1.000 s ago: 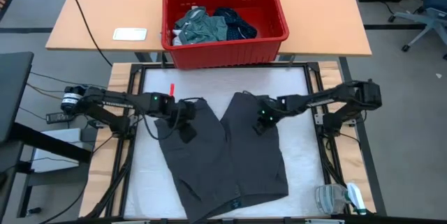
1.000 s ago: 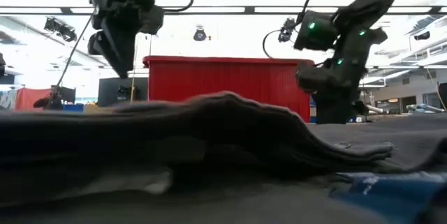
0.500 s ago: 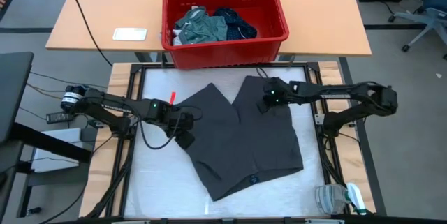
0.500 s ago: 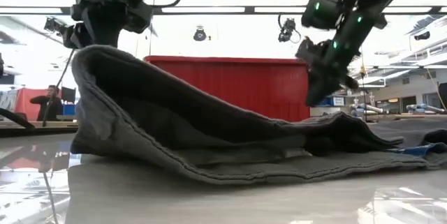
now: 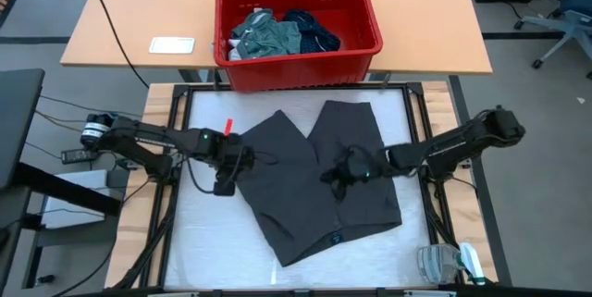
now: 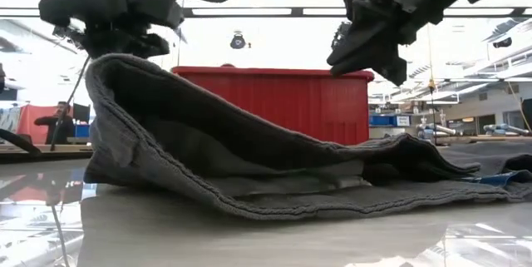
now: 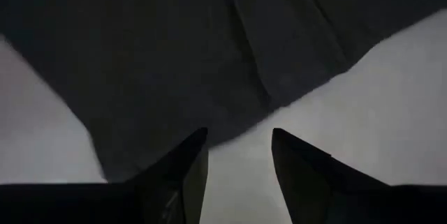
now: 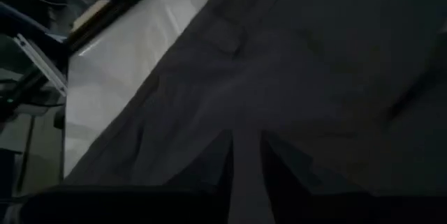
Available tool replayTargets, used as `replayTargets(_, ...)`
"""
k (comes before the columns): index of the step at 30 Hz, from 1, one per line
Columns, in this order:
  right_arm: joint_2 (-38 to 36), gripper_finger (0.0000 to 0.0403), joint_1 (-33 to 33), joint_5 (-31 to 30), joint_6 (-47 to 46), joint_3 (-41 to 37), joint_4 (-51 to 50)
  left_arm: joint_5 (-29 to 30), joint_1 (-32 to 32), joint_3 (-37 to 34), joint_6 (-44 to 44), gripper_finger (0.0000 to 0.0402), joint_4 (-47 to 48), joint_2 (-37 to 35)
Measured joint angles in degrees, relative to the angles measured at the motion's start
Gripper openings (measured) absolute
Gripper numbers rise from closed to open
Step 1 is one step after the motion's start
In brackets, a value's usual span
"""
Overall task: Fold laundry
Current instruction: Fold the black pants
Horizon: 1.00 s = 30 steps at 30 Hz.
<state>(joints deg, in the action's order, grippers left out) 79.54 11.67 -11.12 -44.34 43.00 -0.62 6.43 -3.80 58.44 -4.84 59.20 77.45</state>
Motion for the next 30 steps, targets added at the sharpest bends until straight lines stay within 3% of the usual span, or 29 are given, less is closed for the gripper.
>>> replayTargets(8,14.03,0.0082,7.51,-3.85,-9.74,18.00,-12.40,-6.28,6.59,-12.42,-28.45,0.0163,-16.47,0.24)
replayTargets(14,25.82,0.0082,10.97,-1.67,-13.06,32.23,-20.47,-6.40,10.74,-20.06,-33.77,0.0160,-19.54,0.24)
replayTargets(18,32.44,0.0082,12.99,0.26,-13.20,39.93,-23.78,-7.09,11.34,-23.44,-31.79,0.0132,-22.80,0.00)
replayTargets(22,37.29,0.0079,14.58,3.81,-15.26,46.36,-30.57,-10.93,9.75,-23.79,-22.18,0.0074,-22.44,-0.04)
replayTargets(26,40.18,0.0072,15.87,8.68,-18.98,49.55,-40.50,-23.57,6.26,-24.01,-8.46,0.0014,-22.00,0.13)
replayTargets(30,40.48,0.0060,16.81,12.65,-21.64,49.35,-50.61,-36.63,0.84,-23.42,-0.64,0.0015,-22.68,0.22)
